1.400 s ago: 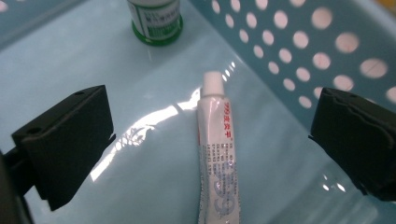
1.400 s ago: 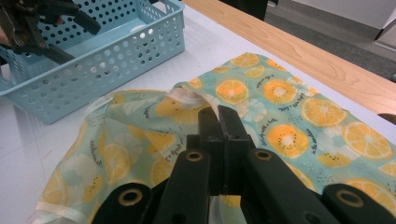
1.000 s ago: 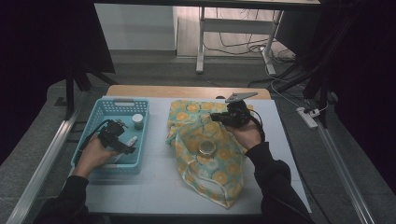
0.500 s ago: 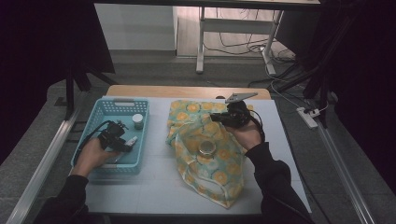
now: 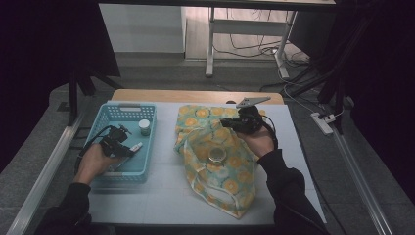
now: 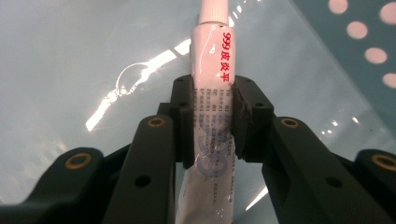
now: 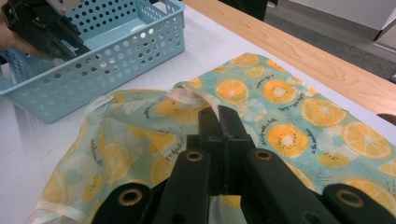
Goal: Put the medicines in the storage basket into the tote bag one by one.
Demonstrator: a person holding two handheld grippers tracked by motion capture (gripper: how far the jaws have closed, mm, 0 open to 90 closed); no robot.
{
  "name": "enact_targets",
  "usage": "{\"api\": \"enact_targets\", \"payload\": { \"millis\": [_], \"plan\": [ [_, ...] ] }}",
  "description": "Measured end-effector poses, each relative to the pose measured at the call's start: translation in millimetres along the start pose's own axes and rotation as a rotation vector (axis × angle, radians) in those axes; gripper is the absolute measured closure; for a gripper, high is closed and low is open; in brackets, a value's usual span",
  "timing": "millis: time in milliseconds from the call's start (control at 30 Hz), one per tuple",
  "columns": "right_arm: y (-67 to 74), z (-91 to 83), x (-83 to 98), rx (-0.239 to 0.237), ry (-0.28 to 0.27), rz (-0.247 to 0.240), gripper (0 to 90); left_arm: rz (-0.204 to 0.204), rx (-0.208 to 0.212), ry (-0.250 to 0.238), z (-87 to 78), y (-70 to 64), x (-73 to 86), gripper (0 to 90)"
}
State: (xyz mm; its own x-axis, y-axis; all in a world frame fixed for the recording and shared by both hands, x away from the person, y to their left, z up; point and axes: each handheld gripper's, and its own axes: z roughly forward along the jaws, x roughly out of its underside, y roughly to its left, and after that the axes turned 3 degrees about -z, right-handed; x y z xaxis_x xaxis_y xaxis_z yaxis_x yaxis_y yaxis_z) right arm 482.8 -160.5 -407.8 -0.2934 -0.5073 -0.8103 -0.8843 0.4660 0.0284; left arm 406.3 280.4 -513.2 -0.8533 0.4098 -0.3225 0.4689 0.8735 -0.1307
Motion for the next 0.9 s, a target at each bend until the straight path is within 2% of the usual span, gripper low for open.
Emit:
{"api": "enact_targets", "payload": {
  "millis": [67,200,333,600,900],
  "plan": [
    [-0.2,-0.1,-0.1,0.001,0.001,0.0,90.0,-0.017,0.008,-0.006,-0.3,1.4,0.5,72.1],
    [-0.1,-0.2,-0.8,0.003,0.001,0.001,90.0,-0.023,-0.006,-0.015,-1.3,1.8,-0.2,72.2],
    [0.4,0.3,-1.1,0.002,0.0,-0.003,90.0,-0.029,-0.01,-0.047,-6.0,2.2,-0.8,72.2],
    [0.5,-0.2,-1.6,0.004,-0.003,-0.003,90.0,-0.034,-0.005,-0.116,-21.6,4.0,-1.6,72.2],
    [0.4,-0.7,-2.1,0.006,-0.009,0.002,90.0,-0.028,0.005,-0.169,-41.9,-4.5,-7.2,72.1]
  ]
}}
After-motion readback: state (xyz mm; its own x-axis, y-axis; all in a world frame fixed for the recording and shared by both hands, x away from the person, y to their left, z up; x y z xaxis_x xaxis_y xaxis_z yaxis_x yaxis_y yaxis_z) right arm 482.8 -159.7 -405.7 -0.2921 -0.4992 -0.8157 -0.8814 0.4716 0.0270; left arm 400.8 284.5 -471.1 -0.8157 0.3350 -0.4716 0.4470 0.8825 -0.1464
